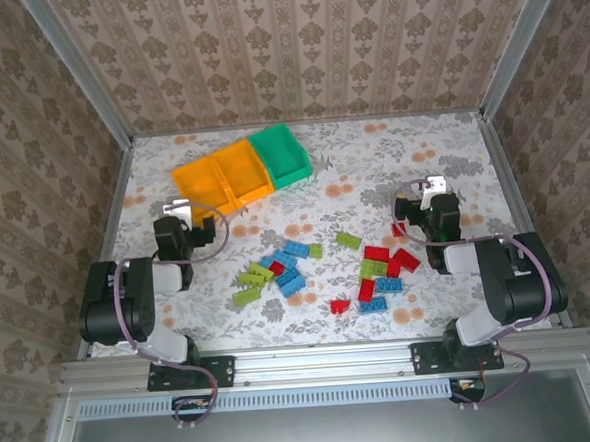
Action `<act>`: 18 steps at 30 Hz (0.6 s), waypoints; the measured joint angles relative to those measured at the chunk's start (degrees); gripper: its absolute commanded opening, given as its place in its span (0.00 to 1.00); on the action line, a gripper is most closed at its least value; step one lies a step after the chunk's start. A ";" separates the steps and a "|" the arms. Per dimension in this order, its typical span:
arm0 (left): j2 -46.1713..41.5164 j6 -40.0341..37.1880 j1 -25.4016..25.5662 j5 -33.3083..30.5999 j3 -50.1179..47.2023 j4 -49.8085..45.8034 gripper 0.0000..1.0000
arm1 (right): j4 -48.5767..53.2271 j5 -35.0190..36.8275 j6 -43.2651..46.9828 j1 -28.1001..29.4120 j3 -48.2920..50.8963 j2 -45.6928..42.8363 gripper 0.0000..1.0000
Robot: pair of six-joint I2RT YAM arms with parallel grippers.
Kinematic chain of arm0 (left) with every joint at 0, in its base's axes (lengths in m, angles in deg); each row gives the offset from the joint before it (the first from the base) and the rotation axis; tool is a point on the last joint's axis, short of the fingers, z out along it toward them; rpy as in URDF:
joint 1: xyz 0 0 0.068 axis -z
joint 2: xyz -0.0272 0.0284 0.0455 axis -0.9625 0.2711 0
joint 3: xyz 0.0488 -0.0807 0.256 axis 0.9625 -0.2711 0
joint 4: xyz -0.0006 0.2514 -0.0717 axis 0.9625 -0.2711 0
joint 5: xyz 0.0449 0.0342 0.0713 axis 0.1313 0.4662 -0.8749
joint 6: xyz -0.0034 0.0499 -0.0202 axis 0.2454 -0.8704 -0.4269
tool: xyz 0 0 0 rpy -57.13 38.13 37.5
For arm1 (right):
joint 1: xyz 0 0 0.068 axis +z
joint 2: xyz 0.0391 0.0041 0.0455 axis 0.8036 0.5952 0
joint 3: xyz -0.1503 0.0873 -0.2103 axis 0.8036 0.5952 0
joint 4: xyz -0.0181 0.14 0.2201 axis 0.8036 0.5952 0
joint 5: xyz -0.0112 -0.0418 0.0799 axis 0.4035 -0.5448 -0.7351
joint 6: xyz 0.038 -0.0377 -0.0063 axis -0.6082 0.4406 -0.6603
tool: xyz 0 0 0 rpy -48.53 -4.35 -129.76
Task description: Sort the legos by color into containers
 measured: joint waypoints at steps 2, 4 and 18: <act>0.00 0.00 0.00 0.00 0.00 0.00 1.00 | 0.00 0.00 0.00 0.00 0.00 0.00 1.00; 0.00 0.00 0.00 0.00 0.00 0.00 1.00 | 0.00 0.00 0.00 -0.02 0.00 0.00 1.00; 0.00 0.00 0.00 0.00 0.00 0.00 1.00 | 0.22 -1.29 0.00 -0.17 -0.02 0.00 1.00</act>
